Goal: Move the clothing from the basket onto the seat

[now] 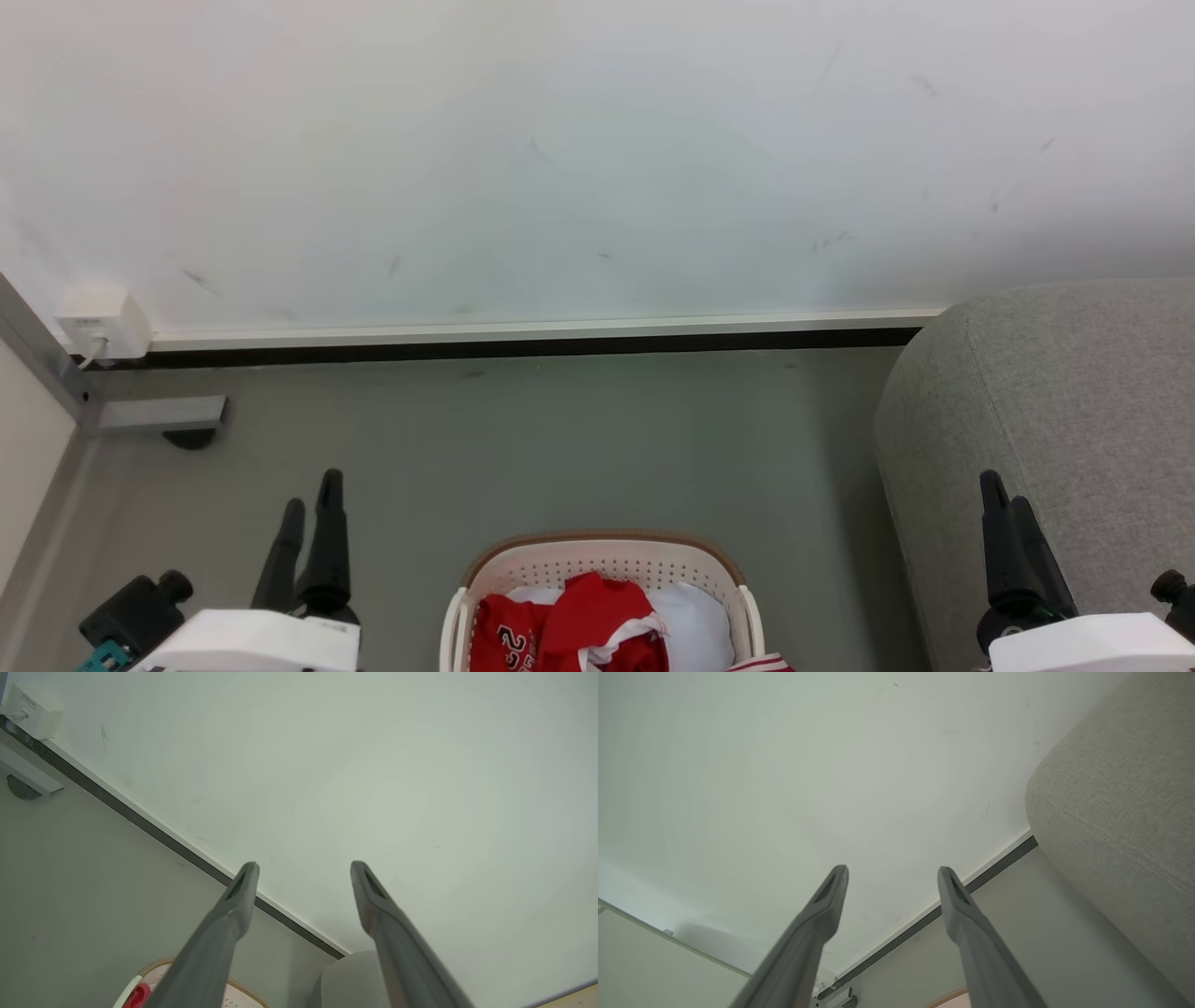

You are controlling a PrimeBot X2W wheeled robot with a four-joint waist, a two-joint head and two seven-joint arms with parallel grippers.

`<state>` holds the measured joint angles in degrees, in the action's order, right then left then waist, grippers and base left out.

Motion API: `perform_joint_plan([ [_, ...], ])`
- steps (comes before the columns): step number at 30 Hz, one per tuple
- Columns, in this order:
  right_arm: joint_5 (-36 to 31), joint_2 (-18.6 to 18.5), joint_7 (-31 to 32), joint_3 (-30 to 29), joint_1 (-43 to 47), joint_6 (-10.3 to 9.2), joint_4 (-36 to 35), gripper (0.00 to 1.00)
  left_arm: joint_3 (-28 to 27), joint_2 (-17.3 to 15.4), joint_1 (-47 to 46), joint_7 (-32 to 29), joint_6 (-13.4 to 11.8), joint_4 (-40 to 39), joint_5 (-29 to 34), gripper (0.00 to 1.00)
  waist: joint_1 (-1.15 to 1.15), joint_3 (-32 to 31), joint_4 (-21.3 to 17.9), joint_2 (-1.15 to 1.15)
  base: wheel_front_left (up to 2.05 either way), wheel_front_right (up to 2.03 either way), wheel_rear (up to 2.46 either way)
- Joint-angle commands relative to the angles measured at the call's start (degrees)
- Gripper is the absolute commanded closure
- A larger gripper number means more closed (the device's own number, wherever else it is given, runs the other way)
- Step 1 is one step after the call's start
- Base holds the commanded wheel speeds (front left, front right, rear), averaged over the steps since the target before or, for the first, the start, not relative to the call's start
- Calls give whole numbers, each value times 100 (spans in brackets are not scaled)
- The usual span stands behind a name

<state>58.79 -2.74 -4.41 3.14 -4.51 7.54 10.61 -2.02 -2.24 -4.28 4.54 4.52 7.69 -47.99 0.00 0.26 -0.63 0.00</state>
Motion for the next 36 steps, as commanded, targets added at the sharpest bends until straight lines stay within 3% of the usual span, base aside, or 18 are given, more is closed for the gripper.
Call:
perform_joint_plan([
  [1,-328,-46,-73,12,-131,-3,-47,0,28,-50,-90,62,-22,-95,346,0,0,-7,-1,0,0,0,0],
  [10,-1362,-21,-236,37,-139,-4,130,0,164,-88,-46,223,-117,78,1233,0,0,-25,-9,0,0,0,0],
  [36,-2812,-15,-603,176,-272,-7,543,0,391,-149,-138,597,-296,291,2757,0,0,-56,-42,0,0,0,0],
])
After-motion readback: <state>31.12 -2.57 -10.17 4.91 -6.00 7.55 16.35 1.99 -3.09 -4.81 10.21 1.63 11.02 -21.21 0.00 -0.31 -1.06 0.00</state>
